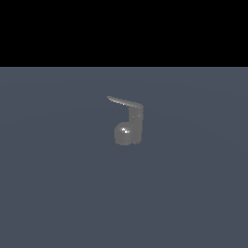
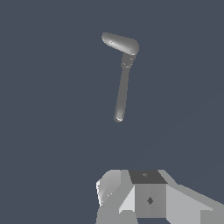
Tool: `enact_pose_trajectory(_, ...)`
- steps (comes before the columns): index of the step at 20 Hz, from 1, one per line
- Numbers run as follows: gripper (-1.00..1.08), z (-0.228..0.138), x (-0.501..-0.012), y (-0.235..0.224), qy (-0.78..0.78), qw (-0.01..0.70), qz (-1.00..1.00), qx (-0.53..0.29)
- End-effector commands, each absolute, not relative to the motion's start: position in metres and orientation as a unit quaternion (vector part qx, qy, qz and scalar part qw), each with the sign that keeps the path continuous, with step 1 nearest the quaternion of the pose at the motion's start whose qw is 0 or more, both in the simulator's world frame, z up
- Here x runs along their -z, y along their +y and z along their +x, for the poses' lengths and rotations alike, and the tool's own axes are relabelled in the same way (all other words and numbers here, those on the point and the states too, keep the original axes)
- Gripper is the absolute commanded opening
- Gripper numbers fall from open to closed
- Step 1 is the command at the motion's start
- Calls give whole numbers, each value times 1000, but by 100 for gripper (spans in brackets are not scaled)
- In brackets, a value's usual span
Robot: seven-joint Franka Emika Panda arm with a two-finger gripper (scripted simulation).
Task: Turn on the faucet by rotating a designated handle.
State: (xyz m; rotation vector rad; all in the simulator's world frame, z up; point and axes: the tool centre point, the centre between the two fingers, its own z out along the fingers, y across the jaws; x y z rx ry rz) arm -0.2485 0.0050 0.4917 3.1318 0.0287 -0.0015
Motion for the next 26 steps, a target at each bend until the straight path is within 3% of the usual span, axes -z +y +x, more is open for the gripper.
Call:
enact_pose_trajectory(1, -100, -249, -492, 5, 9, 5, 1000, 0)
enact_pose_trajectory(16, -100, -248, -493, 3, 23, -1, 1000, -3)
enact_pose_trajectory(26, -100, -223, -487, 6, -21, -21, 1000, 2)
